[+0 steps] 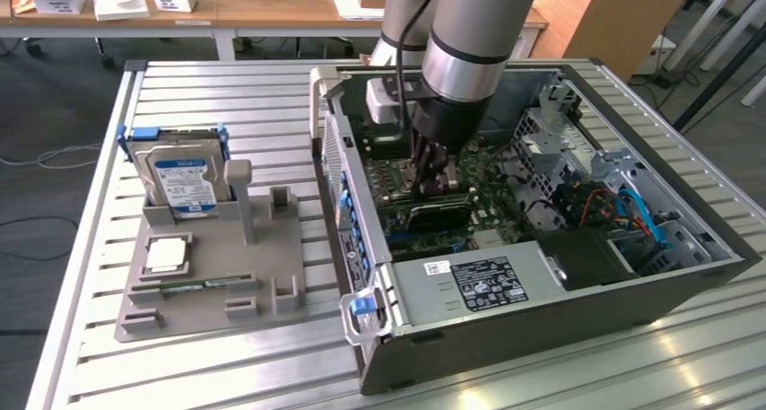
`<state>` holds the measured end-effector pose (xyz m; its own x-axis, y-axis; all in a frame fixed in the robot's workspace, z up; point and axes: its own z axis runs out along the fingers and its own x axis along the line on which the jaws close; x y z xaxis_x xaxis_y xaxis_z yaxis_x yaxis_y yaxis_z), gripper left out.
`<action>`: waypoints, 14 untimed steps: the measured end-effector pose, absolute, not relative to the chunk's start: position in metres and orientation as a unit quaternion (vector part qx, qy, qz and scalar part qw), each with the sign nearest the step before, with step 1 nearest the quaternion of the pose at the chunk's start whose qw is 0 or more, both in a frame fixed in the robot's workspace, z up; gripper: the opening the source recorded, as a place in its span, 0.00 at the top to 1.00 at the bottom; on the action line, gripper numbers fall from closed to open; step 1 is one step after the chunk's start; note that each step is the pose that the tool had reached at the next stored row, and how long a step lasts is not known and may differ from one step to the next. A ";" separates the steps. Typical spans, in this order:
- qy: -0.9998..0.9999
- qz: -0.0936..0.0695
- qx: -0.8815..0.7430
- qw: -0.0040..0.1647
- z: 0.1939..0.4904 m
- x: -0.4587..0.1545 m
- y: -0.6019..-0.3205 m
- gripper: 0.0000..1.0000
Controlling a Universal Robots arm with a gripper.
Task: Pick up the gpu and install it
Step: 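Press down on the gpu until it lock into place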
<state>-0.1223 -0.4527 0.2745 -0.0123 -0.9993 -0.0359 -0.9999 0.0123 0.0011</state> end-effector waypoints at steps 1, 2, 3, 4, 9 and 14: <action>0.711 0.013 -0.703 0.012 0.276 -0.122 -0.453 0.89; 0.711 0.013 -0.703 0.012 0.277 -0.122 -0.453 0.89; 0.711 0.013 -0.703 0.012 0.278 -0.122 -0.453 0.89; 0.711 0.013 -0.703 0.012 0.280 -0.122 -0.453 0.89; 0.711 0.013 -0.703 0.012 0.288 -0.122 -0.453 0.89; 0.711 0.013 -0.703 0.012 0.290 -0.119 -0.453 0.89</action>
<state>-0.1193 -0.4527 0.2905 -0.0122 -0.9993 -0.0360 -0.9999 0.0122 0.0011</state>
